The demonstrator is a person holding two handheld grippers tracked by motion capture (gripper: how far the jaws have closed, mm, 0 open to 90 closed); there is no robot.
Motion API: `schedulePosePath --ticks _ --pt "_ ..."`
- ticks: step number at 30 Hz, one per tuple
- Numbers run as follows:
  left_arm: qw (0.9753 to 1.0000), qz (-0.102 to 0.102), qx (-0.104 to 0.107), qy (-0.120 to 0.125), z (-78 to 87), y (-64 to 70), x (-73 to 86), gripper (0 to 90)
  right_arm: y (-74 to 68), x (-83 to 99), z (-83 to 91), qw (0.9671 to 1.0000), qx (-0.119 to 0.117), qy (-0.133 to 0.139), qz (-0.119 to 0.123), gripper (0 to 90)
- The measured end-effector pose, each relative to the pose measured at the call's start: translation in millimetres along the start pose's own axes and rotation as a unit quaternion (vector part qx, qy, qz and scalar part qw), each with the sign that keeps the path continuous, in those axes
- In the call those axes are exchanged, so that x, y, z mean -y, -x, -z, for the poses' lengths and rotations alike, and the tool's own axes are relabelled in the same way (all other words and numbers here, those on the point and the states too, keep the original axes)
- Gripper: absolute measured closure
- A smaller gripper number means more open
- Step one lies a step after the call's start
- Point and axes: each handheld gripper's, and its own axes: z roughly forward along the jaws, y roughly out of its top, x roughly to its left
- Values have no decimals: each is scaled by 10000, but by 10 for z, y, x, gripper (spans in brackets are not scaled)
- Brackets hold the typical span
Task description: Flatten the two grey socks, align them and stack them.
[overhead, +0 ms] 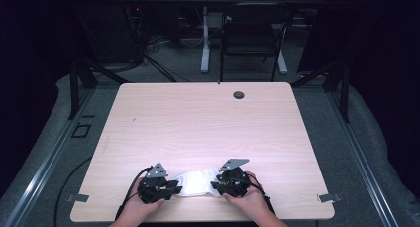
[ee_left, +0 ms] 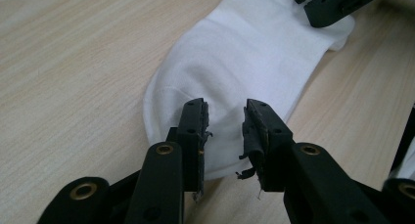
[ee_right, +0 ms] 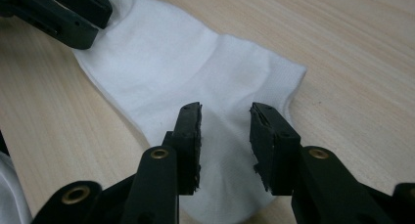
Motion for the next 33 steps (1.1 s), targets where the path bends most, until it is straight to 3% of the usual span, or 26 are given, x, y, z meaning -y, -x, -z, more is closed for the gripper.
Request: schedulePosePath --ticks 8,17,33 --pt "10000 25 22 39 7 -26 31 697 -1 51 3 10000 1 8 -53 660" --pt "9999 73 -32 72 -17 -72 0 698 27 100 29 9992 -92 128 -360 666" --pt "9997 117 -138 186 -37 -159 -24 693 65 50 -20 9989 -49 190 -427 664"
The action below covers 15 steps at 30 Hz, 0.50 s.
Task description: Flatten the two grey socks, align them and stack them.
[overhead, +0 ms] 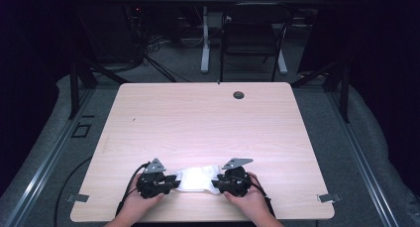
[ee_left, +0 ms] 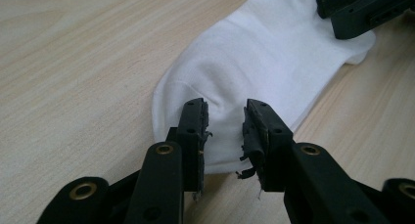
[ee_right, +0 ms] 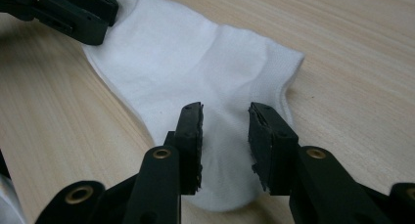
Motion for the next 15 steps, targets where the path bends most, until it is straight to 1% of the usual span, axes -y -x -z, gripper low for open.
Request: schedulePosePath --ticks 2,3,6,13,15 --pt "10000 12 -6 7 -1 -3 0 693 7 -6 -1 10000 13 -20 6 664" --pt "10000 25 -10 11 -2 -3 0 693 8 -9 -10 10000 25 19 5 664" --pt "10000 43 -13 25 -2 -5 1 693 9 -10 -13 10000 38 23 13 664" --pt "10000 43 -40 35 -9 10 0 682 6 -12 -16 10000 46 30 6 663" --pt "10000 15 -48 30 -10 10 -3 682 6 -12 -15 10000 48 29 13 663"
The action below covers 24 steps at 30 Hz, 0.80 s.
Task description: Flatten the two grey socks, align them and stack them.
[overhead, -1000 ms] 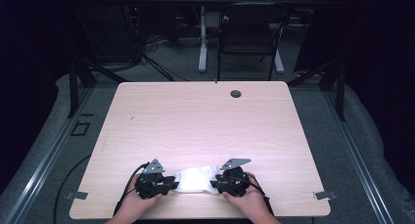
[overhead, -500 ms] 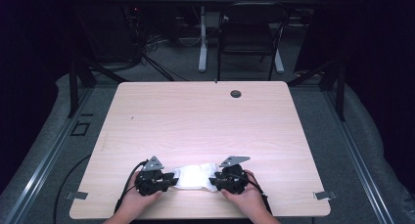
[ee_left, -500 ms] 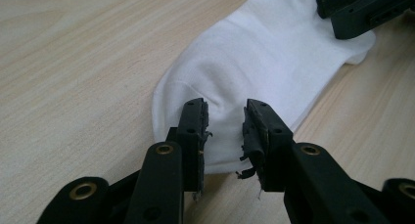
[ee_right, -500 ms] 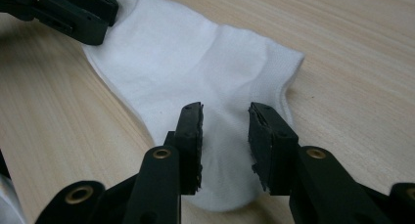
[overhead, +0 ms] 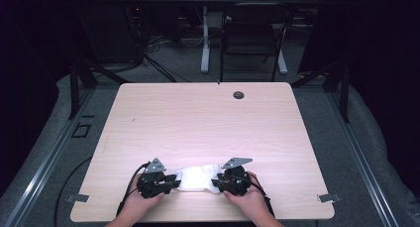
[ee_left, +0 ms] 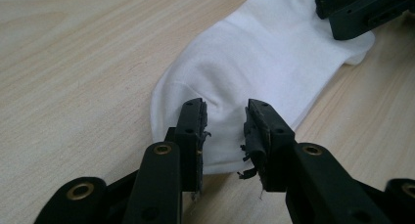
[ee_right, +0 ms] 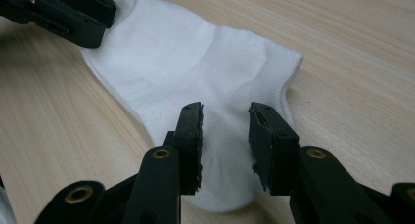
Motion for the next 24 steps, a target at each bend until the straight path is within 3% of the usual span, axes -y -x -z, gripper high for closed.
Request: schedulePosePath --ticks 8,17,24 --pt "10000 19 54 12 23 1 7 666 0 -17 4 10000 -11 6 -65 653" --pt "9993 88 171 309 129 4 -26 602 10 -60 136 9995 0 285 -105 638" --pt "9980 251 40 570 242 -98 -39 564 62 -51 192 9990 72 405 -182 629"
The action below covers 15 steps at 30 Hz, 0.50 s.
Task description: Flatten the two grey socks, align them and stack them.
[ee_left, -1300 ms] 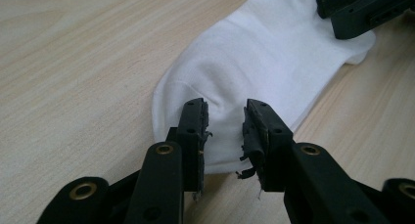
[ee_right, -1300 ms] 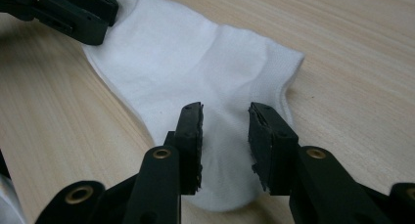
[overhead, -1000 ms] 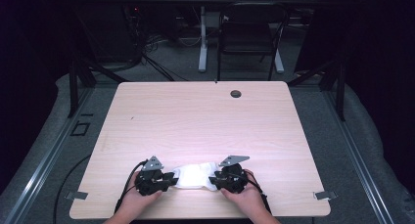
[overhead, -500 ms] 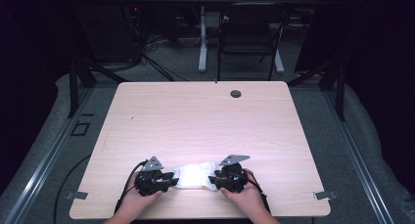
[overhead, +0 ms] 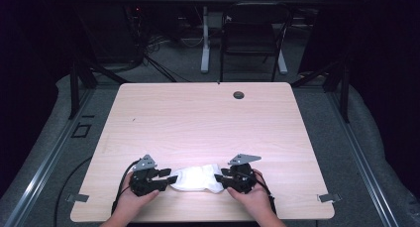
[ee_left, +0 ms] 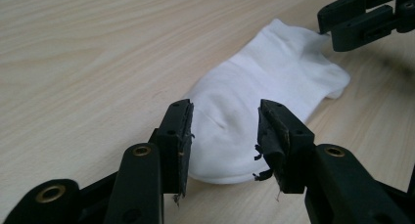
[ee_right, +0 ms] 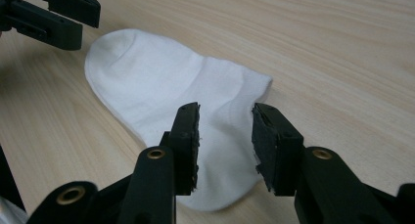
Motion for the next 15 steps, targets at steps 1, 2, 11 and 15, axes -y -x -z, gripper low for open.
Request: schedulePosePath --ticks 1,2,11,15 --pt "10000 26 -24 56 14 -21 0 560 5 -1 11 10000 4 -8 -18 628" --pt "10000 44 -51 70 32 -44 -1 557 17 -2 22 10000 35 6 -3 626" --pt "9989 114 -407 185 90 -206 10 521 114 18 104 9992 348 171 69 586" --pt "9979 -37 -632 144 97 -266 22 506 156 33 125 9984 512 193 127 573"
